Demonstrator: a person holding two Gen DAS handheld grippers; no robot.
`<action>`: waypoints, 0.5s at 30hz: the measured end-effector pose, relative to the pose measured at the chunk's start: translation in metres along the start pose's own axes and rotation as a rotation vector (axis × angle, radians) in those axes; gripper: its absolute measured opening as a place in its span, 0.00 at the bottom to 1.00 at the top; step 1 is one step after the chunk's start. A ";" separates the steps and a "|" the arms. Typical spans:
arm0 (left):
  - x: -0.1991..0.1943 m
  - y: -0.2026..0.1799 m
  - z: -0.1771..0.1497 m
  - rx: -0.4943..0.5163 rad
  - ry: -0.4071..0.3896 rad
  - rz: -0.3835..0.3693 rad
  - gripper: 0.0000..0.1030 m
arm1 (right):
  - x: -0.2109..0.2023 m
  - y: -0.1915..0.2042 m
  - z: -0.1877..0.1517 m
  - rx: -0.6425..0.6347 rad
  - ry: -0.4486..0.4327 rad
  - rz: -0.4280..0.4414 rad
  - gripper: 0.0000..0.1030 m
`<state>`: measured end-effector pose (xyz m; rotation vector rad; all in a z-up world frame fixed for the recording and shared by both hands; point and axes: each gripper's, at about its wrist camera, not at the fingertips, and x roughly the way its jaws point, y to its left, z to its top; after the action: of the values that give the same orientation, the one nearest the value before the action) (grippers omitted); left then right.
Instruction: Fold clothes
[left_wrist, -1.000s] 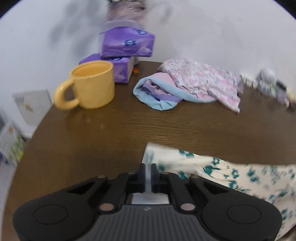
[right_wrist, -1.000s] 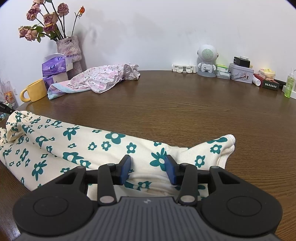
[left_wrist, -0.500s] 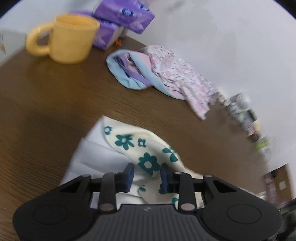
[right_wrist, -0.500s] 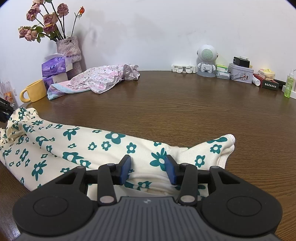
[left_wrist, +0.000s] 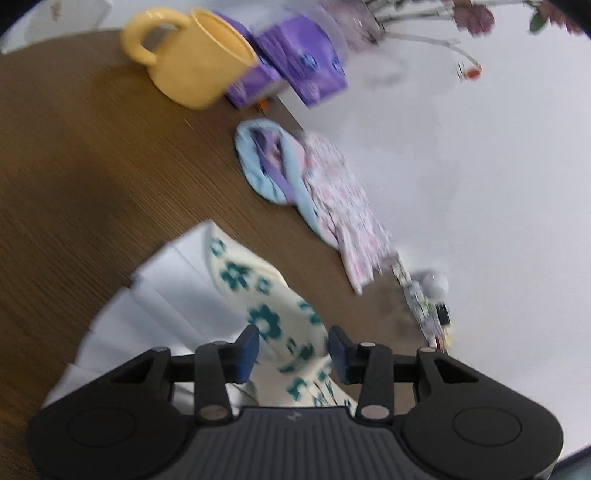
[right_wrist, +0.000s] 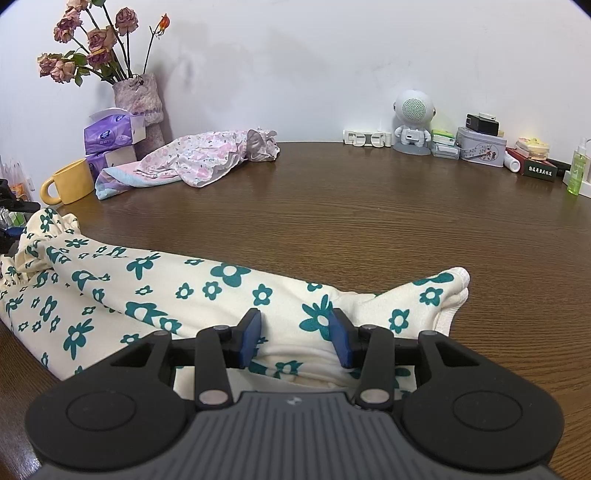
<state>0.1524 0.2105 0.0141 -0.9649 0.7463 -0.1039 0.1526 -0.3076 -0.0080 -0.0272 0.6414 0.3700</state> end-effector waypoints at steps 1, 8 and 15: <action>0.006 -0.003 0.000 0.016 0.014 0.007 0.37 | 0.000 0.000 0.000 0.000 0.000 0.000 0.40; 0.014 -0.036 -0.013 0.279 -0.030 0.083 0.03 | -0.001 0.000 -0.001 0.000 -0.005 0.001 0.40; -0.032 -0.050 -0.037 0.466 -0.142 0.299 0.00 | -0.001 0.000 -0.001 -0.008 -0.002 -0.001 0.40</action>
<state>0.1171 0.1678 0.0575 -0.4065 0.6870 0.0517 0.1515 -0.3080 -0.0078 -0.0349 0.6379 0.3714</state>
